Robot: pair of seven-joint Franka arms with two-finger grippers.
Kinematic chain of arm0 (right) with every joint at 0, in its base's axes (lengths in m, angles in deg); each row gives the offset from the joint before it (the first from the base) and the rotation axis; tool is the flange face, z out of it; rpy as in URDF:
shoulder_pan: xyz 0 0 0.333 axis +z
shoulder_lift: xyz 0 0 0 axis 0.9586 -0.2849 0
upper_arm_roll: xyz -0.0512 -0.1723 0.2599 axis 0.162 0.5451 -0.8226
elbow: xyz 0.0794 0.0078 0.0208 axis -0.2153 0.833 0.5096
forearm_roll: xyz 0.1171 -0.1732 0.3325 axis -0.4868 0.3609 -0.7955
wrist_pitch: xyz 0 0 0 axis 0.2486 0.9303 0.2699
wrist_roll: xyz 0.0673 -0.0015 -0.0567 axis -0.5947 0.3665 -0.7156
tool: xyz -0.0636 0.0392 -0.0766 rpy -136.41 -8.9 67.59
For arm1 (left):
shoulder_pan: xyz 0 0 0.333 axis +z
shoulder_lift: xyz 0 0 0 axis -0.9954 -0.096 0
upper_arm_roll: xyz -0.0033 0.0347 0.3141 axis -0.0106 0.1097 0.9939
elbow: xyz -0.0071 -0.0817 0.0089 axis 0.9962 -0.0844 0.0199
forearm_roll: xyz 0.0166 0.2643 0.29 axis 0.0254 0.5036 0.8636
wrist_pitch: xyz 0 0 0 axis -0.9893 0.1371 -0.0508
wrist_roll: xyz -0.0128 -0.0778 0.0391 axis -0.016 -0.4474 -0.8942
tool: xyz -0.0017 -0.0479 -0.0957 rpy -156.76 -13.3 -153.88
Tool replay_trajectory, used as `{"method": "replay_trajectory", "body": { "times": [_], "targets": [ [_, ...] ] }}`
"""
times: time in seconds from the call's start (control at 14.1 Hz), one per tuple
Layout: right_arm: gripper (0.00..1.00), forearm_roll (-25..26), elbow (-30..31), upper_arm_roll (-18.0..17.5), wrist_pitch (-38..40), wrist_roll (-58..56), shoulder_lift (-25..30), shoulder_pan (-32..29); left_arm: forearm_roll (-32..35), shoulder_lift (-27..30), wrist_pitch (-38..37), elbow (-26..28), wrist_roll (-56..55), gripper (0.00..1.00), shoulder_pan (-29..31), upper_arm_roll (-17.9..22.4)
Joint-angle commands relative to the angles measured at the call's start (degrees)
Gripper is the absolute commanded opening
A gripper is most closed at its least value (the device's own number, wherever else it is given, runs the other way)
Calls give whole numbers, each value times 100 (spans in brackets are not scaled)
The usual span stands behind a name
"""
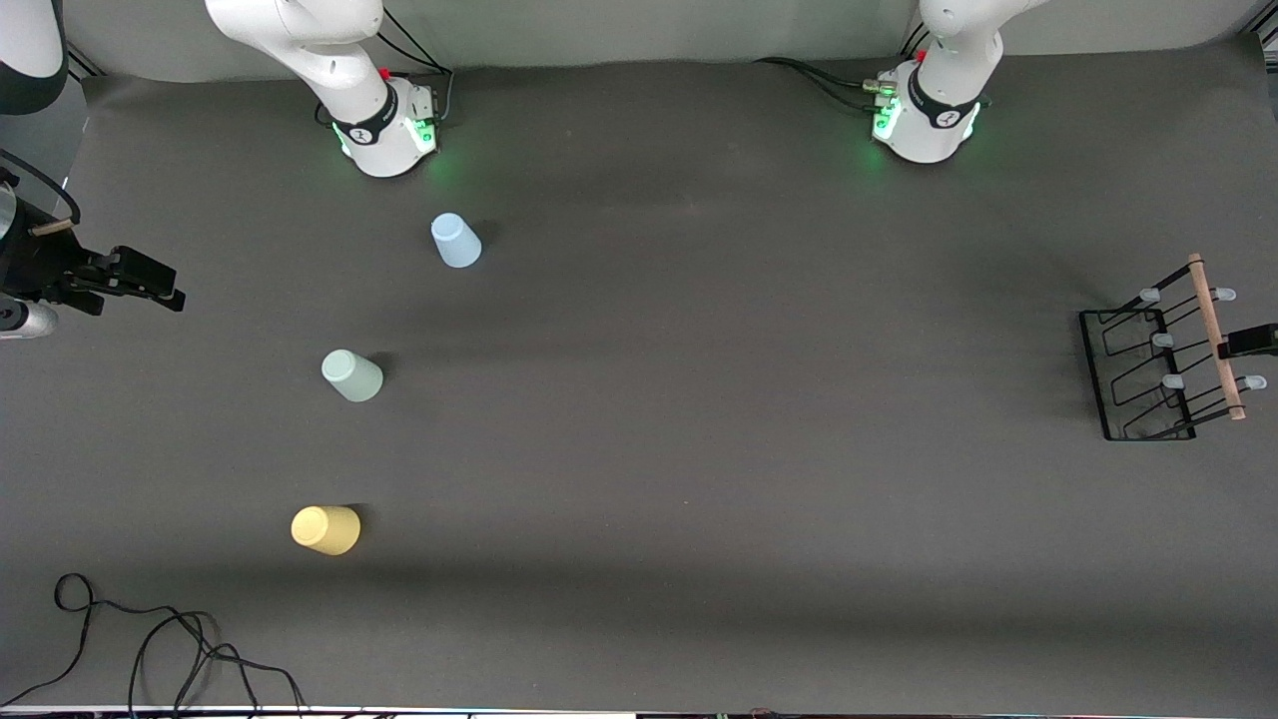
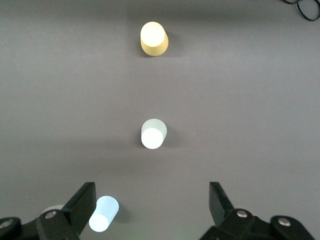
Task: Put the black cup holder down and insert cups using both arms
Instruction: 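Grasp the wooden handle of the black cup holder with the left gripper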
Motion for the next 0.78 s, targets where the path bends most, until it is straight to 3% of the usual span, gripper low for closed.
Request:
{"method": "replay_trajectory", "body": {
  "times": [0.0, 0.28, 0.35, 0.43, 0.5, 0.71],
  "targets": [
    [100, -2, -58, -10, 5, 67, -36, -8, 37, 154, 369, 516, 90, 91, 49, -46],
    [100, -2, -58, -10, 5, 67, -36, -8, 168, 163, 335, 596, 99, 64, -21, -54],
    [100, -2, -58, -10, 5, 67, -36, -8, 169, 163, 326, 596, 99, 46, -21, -63],
    [100, -2, -58, -10, 14, 67, -36, -8, 177, 163, 343, 596, 134, 18, -12, -63],
    [100, -2, -58, -10, 14, 67, -36, -17, 169, 154, 361, 596, 239, 0, -12, -63],
    [100, -2, -49, -10, 22, 67, -36, -8, 169, 145, 343, 588, 266, 0, -21, -63]
  ]
}}
